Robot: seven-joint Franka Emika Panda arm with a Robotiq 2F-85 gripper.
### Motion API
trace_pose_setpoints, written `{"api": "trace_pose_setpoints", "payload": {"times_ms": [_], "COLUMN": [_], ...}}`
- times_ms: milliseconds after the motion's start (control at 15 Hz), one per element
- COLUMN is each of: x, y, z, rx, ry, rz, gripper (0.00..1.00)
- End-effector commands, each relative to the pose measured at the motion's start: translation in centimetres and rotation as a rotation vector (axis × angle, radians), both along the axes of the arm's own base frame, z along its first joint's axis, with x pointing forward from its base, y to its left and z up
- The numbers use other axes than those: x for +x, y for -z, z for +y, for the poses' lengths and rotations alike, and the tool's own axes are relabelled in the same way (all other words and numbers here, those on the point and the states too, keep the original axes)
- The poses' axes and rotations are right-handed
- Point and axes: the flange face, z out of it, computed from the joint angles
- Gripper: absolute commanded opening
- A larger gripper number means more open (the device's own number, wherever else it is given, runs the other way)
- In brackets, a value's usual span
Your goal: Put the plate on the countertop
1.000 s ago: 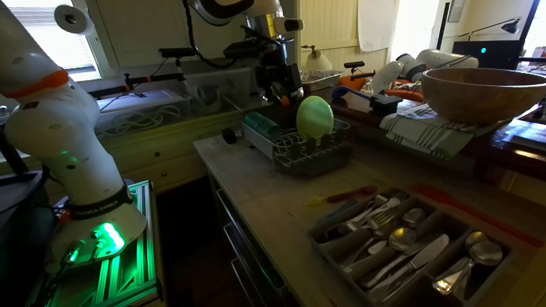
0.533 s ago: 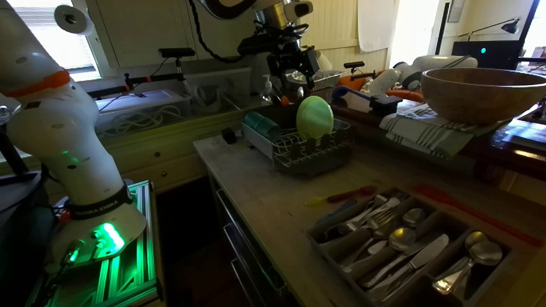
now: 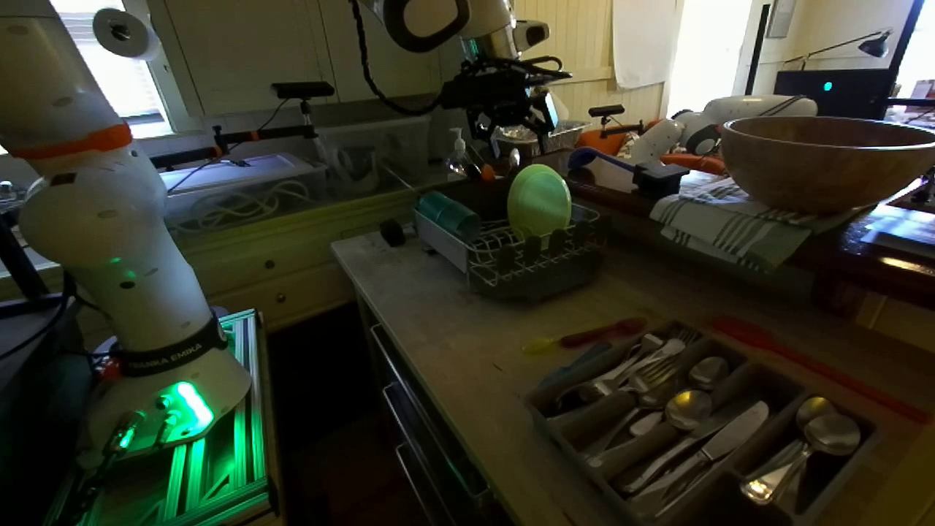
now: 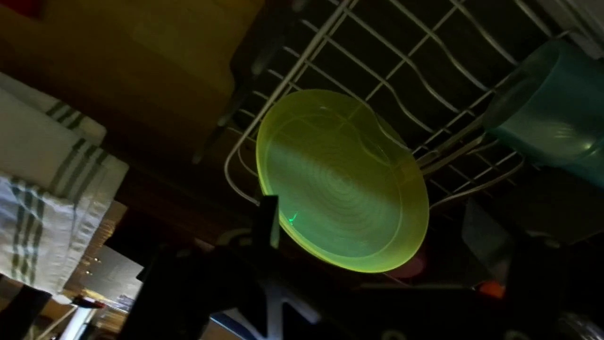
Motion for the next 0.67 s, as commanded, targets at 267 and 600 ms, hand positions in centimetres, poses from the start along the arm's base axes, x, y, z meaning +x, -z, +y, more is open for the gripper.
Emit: {"api": "trace_pose_setpoints", "payload": {"times_ms": [267, 600], "x": [4.8, 6.7], "y": [3.2, 4.9], "z": [1.3, 2.2], "rx": [-0.141, -0.159], "ry": [-0.254, -0.264], "rz": [-0.067, -0.147], "gripper": [1.0, 1.0]}}
